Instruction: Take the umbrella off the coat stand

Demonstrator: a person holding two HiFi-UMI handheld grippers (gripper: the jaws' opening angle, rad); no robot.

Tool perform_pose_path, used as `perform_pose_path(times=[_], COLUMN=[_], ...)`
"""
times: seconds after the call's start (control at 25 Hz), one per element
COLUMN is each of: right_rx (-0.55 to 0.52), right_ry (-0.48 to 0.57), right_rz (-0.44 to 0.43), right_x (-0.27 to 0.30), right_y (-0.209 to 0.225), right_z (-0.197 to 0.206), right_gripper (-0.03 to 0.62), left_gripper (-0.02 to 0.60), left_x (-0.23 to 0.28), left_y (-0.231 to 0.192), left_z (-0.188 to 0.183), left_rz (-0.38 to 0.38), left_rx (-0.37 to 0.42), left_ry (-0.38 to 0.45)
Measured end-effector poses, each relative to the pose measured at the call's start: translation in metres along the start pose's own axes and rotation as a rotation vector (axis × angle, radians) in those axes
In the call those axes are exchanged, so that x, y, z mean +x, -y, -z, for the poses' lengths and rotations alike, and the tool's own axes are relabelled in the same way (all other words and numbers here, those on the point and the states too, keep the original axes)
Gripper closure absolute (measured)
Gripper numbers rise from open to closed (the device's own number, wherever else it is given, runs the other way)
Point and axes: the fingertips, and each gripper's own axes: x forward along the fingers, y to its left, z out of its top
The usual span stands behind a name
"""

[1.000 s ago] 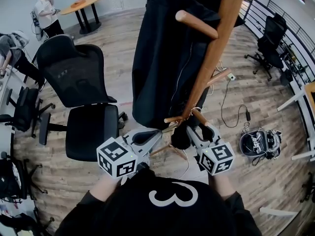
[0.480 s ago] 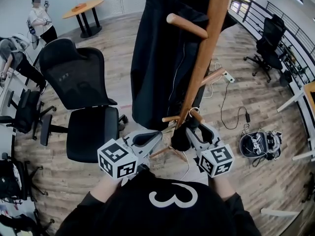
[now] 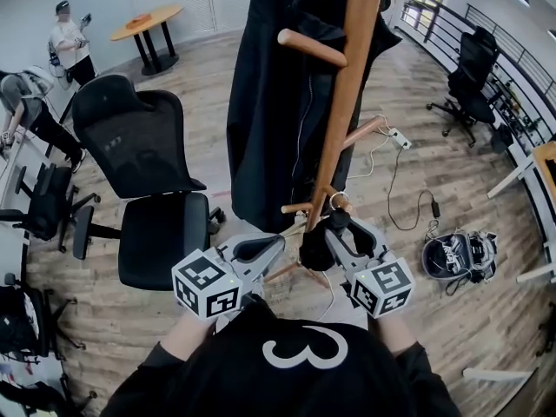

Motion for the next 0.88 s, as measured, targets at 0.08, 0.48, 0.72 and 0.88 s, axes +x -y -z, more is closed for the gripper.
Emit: perform_pose_path(times=[0.08, 0.48, 0.72, 0.88], right_rx=[0.001, -0.008, 0.0, -0.007], right_ry=[0.006, 0.026, 0.034, 0.031], right_rz=[-0.001, -0.016, -0.034, -0.054], right_x=[-0.004, -0.028, -0.048, -0.06], right_y=[0.0, -0.004, -0.006, -0.009], right_z=[-0.002, -0.009, -0.008, -0.005], right_gripper=[0.405, 0.405, 0.405, 0.405], left_gripper=[0.565, 0.565, 0.565, 0.565], left_x=[0.0, -0.001, 0.001, 0.001], left_y=[0.004, 0.028, 0.046, 0.057], left_z=[0.0, -0.005, -0.001, 0.0], left_rz=[0.001, 0.003, 0.005, 0.008], left_rx=[0.003, 0.027, 0.035, 0.047], left_ry=[0.001, 0.013, 0.014, 0.02])
